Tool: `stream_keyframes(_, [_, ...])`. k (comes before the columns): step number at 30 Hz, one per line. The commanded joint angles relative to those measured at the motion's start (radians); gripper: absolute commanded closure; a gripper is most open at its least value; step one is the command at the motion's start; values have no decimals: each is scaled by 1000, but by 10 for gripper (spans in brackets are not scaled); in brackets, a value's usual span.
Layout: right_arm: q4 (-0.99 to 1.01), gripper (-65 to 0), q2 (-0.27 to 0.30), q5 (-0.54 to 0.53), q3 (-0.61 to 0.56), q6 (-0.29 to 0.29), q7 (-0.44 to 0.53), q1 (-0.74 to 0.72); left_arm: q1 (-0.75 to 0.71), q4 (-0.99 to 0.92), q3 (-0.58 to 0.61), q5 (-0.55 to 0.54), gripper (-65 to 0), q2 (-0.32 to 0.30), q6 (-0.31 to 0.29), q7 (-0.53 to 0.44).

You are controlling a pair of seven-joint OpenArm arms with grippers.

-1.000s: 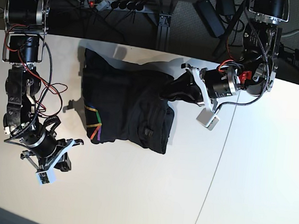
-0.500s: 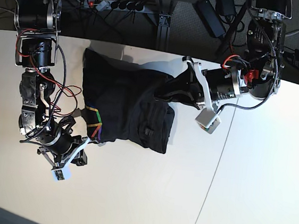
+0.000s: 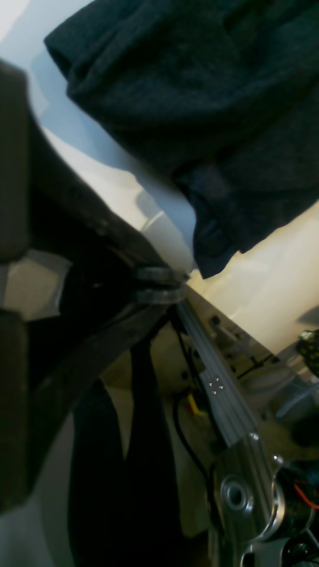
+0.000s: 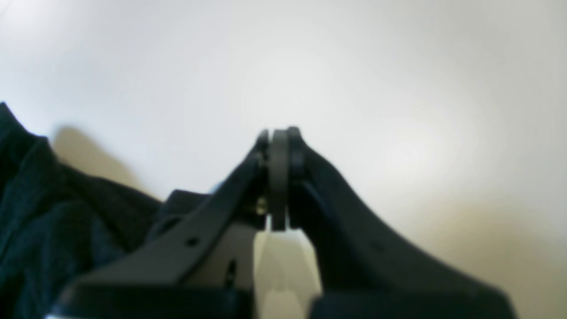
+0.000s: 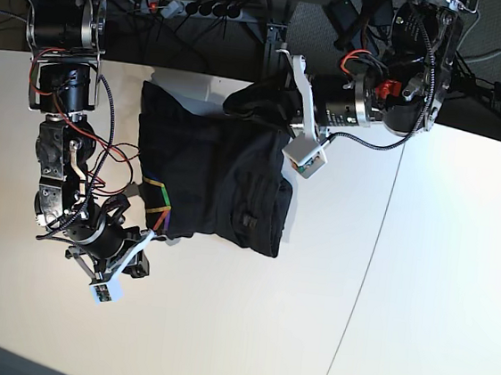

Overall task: Fold the T-shirt properly
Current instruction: 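Press and tuck the folded bundle edges with both grippers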

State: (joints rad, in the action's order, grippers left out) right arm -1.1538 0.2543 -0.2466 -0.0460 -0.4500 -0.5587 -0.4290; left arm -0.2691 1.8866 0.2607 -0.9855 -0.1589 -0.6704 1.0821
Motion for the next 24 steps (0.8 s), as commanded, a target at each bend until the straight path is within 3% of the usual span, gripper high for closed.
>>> stream_keyframes(1, [-15, 0, 8, -13, 6, -26, 15, -27, 3, 18, 8, -5, 0, 1, -28, -35])
stream_keyframes(8, [-15, 0, 9, -31, 6, -26, -96, -27, 3, 16, 13, 127, 0, 0, -28, -69])
stream_keyframes(17, [-16, 0, 10, -43, 6, -26, -127, -22, 3, -8, 13, 222, 0, -10, -28, -93])
stream_keyframes(24, [-16, 0, 14, -122, 6, -27, -191, -21, 15, -120, 13, 293, 0, -10, -28, -193])
